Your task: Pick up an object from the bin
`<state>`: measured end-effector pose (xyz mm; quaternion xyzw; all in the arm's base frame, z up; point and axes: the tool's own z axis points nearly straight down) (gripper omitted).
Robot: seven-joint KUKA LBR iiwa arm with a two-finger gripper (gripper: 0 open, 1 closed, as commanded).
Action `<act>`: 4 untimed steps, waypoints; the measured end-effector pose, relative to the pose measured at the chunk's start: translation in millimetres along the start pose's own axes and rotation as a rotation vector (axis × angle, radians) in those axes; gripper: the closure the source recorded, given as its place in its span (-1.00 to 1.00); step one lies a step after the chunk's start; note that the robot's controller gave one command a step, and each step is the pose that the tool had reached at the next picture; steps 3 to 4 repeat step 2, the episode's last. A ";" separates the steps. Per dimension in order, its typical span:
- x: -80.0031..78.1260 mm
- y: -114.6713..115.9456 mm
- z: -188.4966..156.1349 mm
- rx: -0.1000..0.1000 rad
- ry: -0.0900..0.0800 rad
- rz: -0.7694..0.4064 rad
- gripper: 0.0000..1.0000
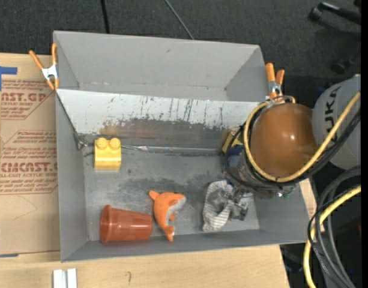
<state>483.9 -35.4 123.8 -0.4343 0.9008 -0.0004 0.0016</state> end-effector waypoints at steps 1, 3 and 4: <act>-0.2 0.4 -3.5 0.000 0.000 0.000 1.00; 0.3 1.9 -10.0 -0.007 0.005 0.001 1.00; 0.3 1.9 -10.0 -0.007 0.005 0.001 1.00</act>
Offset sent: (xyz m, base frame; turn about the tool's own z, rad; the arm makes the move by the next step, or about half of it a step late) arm -0.0001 0.0000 0.0626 0.0000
